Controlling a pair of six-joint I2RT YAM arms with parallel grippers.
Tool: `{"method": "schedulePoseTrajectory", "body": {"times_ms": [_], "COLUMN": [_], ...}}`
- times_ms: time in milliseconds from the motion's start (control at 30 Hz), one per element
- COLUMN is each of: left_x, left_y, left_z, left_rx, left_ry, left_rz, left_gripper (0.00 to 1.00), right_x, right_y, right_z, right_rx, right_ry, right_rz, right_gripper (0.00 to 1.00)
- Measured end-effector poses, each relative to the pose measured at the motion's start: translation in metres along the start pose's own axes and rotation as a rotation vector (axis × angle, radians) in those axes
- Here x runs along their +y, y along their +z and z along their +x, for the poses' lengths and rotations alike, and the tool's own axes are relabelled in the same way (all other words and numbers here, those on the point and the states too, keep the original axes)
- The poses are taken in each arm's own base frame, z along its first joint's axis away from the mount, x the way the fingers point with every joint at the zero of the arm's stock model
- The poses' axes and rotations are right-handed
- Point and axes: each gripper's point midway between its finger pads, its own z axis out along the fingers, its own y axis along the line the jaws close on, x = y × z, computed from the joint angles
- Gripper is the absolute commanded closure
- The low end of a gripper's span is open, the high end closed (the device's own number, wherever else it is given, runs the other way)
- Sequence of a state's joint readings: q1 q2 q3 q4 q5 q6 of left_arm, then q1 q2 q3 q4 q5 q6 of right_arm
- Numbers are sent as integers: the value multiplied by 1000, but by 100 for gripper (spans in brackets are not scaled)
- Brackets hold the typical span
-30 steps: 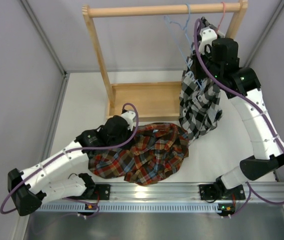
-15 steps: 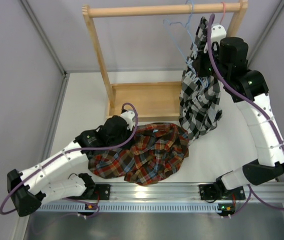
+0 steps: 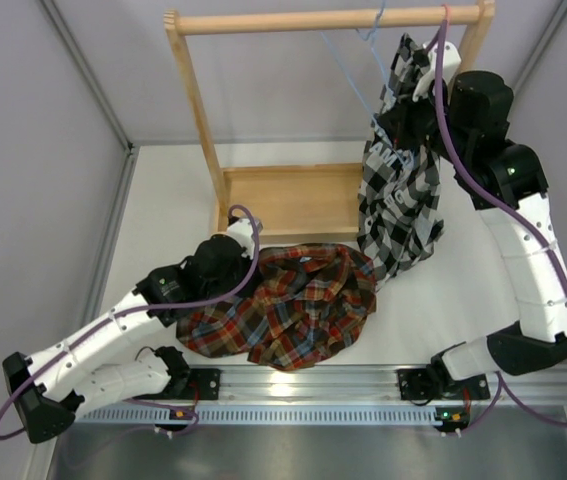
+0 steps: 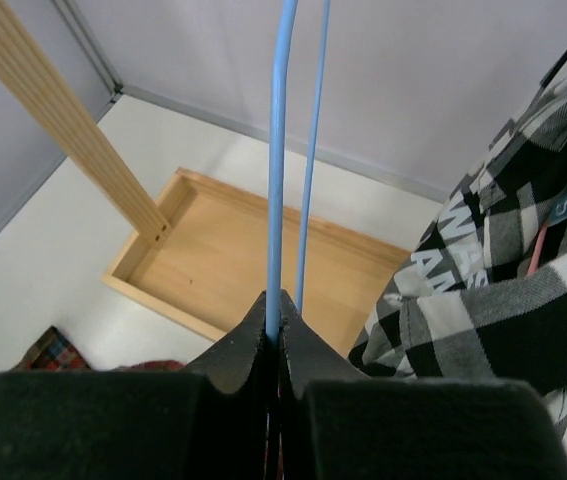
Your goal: Place the shirt on the hanger
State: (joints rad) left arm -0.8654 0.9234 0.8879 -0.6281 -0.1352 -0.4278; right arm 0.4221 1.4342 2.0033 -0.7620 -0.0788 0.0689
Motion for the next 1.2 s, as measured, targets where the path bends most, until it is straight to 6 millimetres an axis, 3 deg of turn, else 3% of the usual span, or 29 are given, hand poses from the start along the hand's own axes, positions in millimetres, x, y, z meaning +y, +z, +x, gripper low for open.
{"method": "schedulePoseTrajectory", "body": {"times_ms": [233,433,600,700,800,1000,1200], "left_x": [8,18,24,32,42,45,27], "left_y": [1,0,4,16,29,46,52], "left_z": [-5,-17,-37,-47,-49,-61,-74], "left_rx": [-29,-77,-112,-112,-89,-41,-20], "left_ry": [-45,-88,-133,-165,-201,-242,-228], "left_rz": [-58,-125,-172,-207,-227,-198,-117], "left_gripper": [100,100,100,100,100,100,100], "right_x": [9,26,40,44,50,65,77], "right_y": [-19,-66,-115,-142,-166,-198,-205], "right_z": [35,74,133,176,204,211,217], "right_rx": [54,77,120,180,222,208,240], "right_ry": [4,6,15,31,42,42,40], "right_rz": [-56,-144,-224,-253,-284,-367,-442], "right_gripper": [100,100,100,100,100,100,100]}}
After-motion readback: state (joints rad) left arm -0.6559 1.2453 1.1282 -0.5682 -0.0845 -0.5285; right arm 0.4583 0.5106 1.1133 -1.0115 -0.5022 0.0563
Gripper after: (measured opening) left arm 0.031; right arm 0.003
